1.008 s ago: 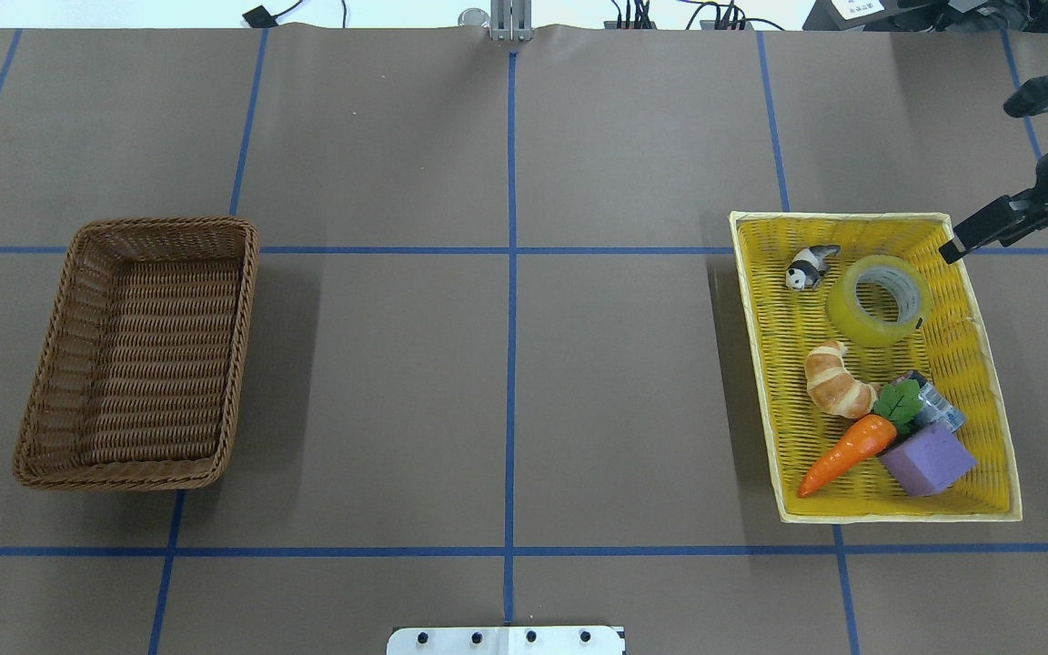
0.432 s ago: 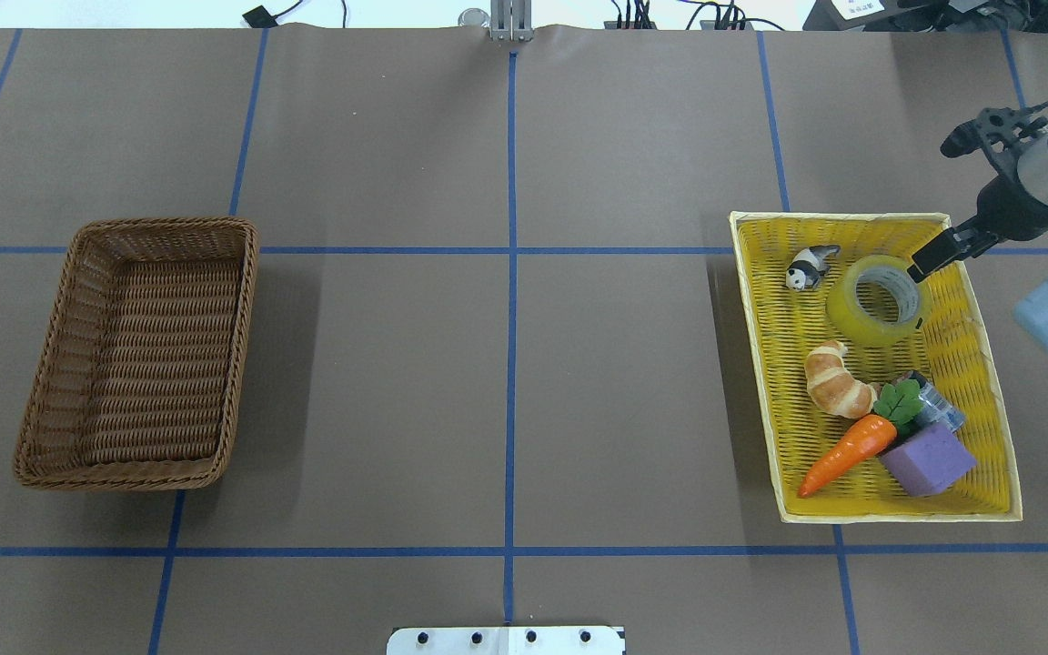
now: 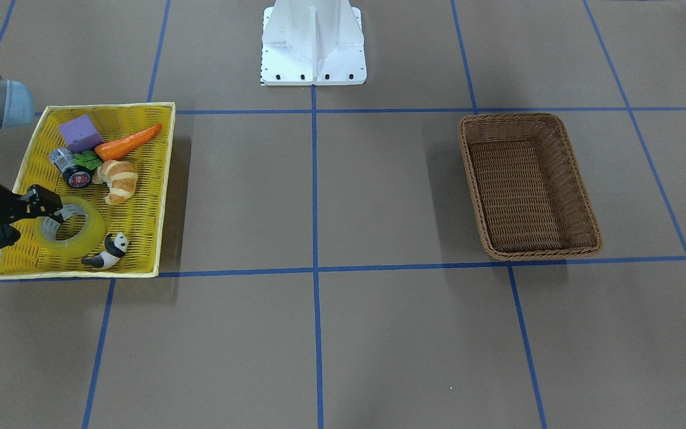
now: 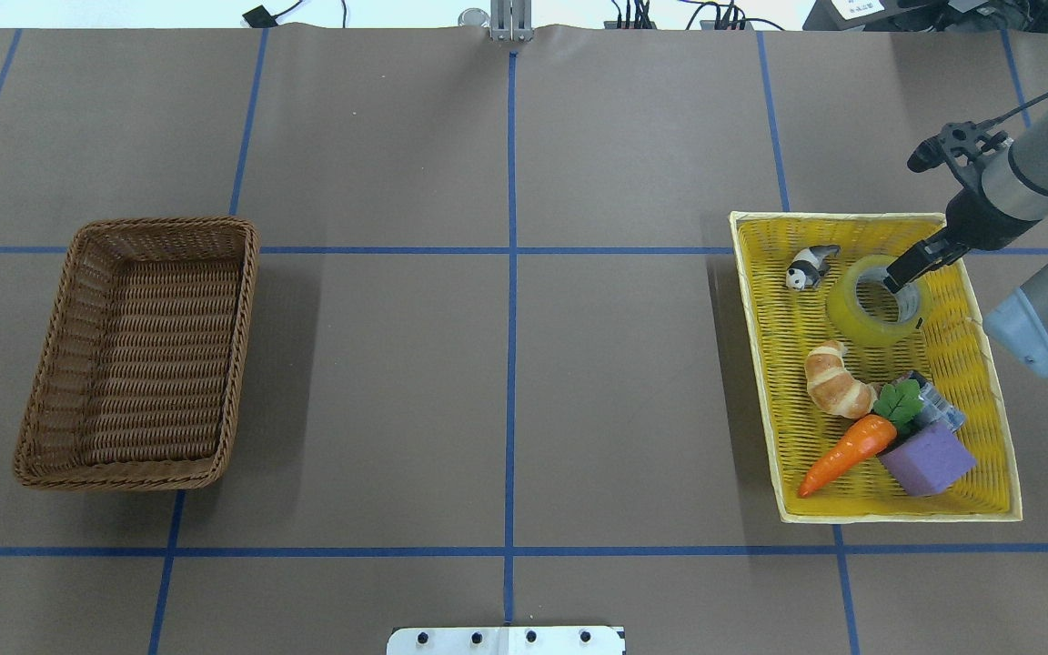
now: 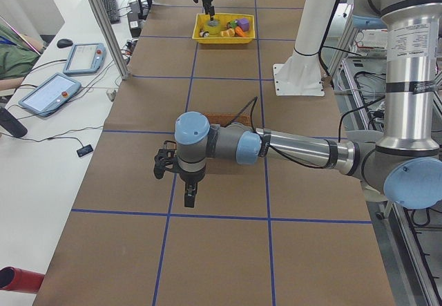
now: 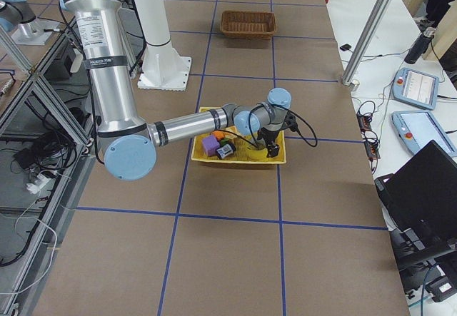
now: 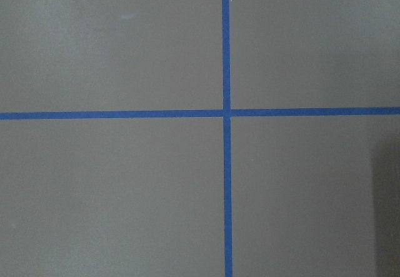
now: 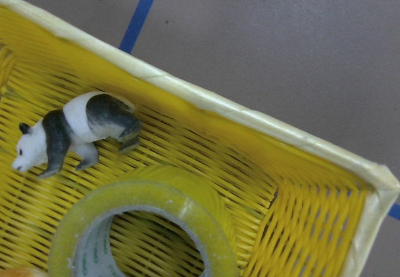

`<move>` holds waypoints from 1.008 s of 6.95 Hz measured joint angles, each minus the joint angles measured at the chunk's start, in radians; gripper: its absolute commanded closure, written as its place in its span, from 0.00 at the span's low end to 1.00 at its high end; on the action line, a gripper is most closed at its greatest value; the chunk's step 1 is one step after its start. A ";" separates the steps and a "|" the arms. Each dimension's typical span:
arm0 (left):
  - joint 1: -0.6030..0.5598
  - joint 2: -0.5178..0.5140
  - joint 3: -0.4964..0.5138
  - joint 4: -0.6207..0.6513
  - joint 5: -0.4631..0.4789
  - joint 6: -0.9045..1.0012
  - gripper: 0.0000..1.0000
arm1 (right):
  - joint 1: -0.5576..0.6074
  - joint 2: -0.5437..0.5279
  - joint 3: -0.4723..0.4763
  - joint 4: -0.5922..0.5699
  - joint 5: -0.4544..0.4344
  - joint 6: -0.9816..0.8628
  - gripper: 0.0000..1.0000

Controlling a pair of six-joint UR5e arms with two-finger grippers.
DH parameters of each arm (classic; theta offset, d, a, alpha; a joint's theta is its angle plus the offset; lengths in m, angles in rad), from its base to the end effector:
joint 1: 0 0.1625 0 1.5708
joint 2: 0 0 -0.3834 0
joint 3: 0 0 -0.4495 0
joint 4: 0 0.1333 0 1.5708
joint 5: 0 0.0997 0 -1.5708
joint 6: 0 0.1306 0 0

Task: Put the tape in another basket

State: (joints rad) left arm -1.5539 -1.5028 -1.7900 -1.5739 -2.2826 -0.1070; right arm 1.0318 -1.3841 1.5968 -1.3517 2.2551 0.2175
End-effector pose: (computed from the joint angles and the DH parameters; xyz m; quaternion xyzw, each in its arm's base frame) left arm -0.0390 -0.5328 0.5597 0.0506 0.3512 -0.0153 0.9348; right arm -0.2867 -0.5783 0.4945 0.0665 -0.3791 -0.2182 0.8968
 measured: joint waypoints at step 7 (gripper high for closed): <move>0.000 0.001 0.000 0.000 0.000 0.003 0.02 | -0.038 0.003 -0.028 0.004 -0.046 -0.016 1.00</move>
State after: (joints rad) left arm -1.5539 -1.5020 -1.7897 -1.5739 -2.2826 -0.1043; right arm 0.9935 -1.3808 1.5689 -1.3475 2.2089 0.2019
